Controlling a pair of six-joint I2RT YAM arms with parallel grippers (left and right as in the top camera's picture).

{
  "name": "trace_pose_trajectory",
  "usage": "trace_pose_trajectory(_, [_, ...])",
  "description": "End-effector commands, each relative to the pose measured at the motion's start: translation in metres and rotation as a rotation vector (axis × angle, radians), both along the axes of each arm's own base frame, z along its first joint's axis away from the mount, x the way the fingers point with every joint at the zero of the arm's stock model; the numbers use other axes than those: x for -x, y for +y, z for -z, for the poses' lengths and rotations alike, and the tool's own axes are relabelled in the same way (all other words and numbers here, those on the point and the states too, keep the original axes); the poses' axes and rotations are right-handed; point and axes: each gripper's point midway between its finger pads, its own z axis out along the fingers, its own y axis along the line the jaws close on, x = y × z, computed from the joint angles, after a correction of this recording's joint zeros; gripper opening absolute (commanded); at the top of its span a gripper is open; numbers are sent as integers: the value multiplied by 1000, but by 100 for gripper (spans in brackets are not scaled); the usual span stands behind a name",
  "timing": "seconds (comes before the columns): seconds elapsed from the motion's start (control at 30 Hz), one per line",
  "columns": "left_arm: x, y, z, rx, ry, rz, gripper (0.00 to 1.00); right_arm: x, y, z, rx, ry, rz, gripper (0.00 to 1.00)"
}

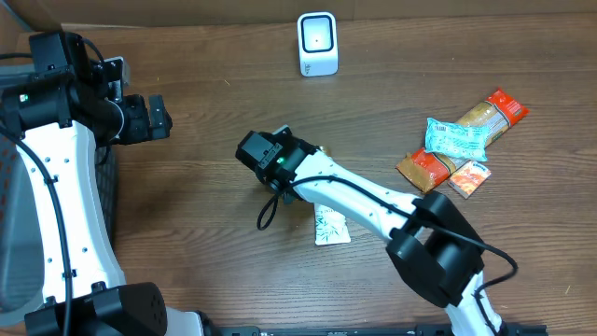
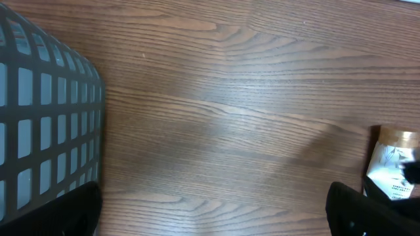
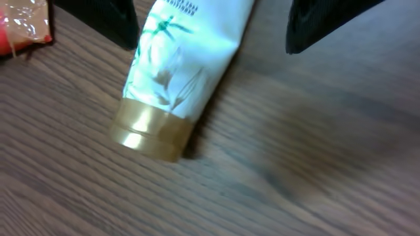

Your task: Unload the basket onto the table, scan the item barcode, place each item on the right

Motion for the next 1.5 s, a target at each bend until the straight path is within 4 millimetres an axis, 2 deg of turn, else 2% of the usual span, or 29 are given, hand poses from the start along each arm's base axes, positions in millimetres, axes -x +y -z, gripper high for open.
trace_pose_trajectory(0.0, [-2,0,-6,-10,-20,17,100,-6,-9,16,66,-25,20,77])
trace_pose_trajectory(0.27, [-2,0,-6,-10,-20,17,100,4,-21,54,169,55,10,73])
trace_pose_trajectory(0.5, [-2,0,-6,-11,-20,17,100,4,-30,60,203,68,17,62])
trace_pose_trajectory(0.6, [-2,0,-6,-10,-20,17,100,2,-33,60,203,69,26,45])
trace_pose_trajectory(0.63, [-2,0,-6,-10,-20,17,100,1,-34,61,200,73,32,33])
trace_pose_trajectory(0.67, [-2,0,-6,-10,-20,17,100,2,-34,62,190,84,36,26])
trace_pose_trajectory(0.8, [-2,0,-6,-11,-20,17,100,-1,-39,63,174,99,61,4])
trace_pose_trajectory(0.83, [-2,0,-6,-10,-20,17,100,-1,-39,62,170,105,66,4])
trace_pose_trajectory(0.97, [-2,0,-6,-11,-20,17,100,-4,-39,52,102,150,95,4])
trace_pose_trajectory(1.1, [-2,0,-6,-10,-20,17,100,-10,-32,25,-25,194,106,4])
trace_pose_trajectory(1.3, [-2,0,-6,-10,-20,17,100,-1,-4,-25,-371,356,9,4])
trace_pose_trajectory(1.4, [-2,0,-6,-10,-20,17,100,5,6,-36,-519,457,-20,4])
trace_pose_trajectory(1.47, [-2,0,-6,-11,-20,17,100,12,16,-37,-641,539,-70,4])
